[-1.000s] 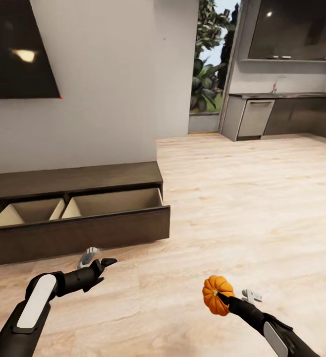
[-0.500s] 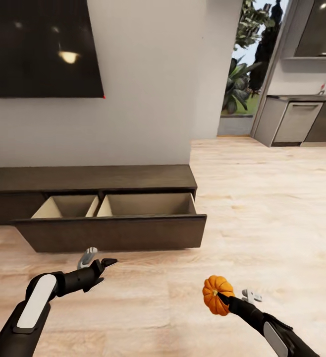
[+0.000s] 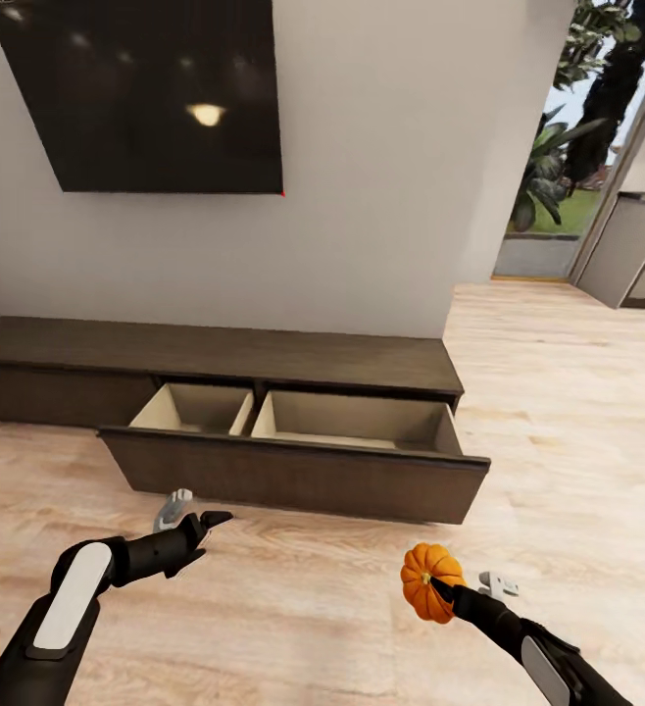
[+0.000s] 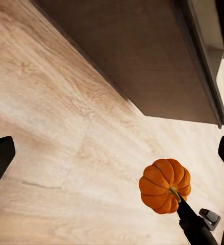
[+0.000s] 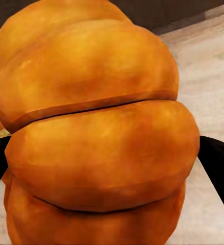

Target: Place each of the two pumpkins and all three candles from the living room inside a cabinet in the living room (use any cabinet), then make sure every cabinet is closed, and position the cauldron so it is next to a table in the living room.

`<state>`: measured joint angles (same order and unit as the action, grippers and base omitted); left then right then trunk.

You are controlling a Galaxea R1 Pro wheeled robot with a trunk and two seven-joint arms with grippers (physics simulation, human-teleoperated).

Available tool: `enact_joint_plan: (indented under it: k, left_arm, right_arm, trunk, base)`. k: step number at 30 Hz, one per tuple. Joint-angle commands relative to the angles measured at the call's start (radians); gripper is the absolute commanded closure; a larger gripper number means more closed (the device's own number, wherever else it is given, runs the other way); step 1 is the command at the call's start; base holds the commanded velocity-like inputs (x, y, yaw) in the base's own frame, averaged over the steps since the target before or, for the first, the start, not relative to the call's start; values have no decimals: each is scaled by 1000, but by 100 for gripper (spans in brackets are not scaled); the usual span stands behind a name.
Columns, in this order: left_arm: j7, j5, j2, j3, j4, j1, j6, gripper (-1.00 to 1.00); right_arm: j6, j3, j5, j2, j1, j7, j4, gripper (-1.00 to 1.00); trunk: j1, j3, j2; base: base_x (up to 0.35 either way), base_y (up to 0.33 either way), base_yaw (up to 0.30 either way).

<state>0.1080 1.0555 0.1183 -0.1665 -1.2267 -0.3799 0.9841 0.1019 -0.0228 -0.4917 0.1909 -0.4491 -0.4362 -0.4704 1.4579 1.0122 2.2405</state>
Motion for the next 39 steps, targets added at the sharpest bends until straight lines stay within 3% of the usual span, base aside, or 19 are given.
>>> enact_joint_plan:
  k: [1,21,26,32,39]
  left_arm:
    - [10,11,0,-1,0,-1,4,-100]
    - [10,11,0,-2,0,-1,4,-100]
    - [10,11,1,-3,0,-1,4,-100]
    - [10,11,1,-4,0,-1,4,-100]
    - [10,11,2,-5,0,-1,4,-100]
  right_arm:
    - [7,-2,-13,1,0,-1,-2,100]
    - [5,-2,-13,2,0,-13,-2,100]
    - [-1,-1,-13,5,0,-19,-1,100]
    - [-69,-1,-13,5,1,-19,20,100]
    - [-76,0,-13,6,1,-22,25,100]
  trunk:
    - [0,1,0]
    - [0,1,0]
    - [0,2,0]
    - [0,2,0]
    - [0,2,0]
  base:
    - [217,228,293]
    - [225,223,289]
    - [137,262,57]
    - [116,268,4]
    - [100,274,0]
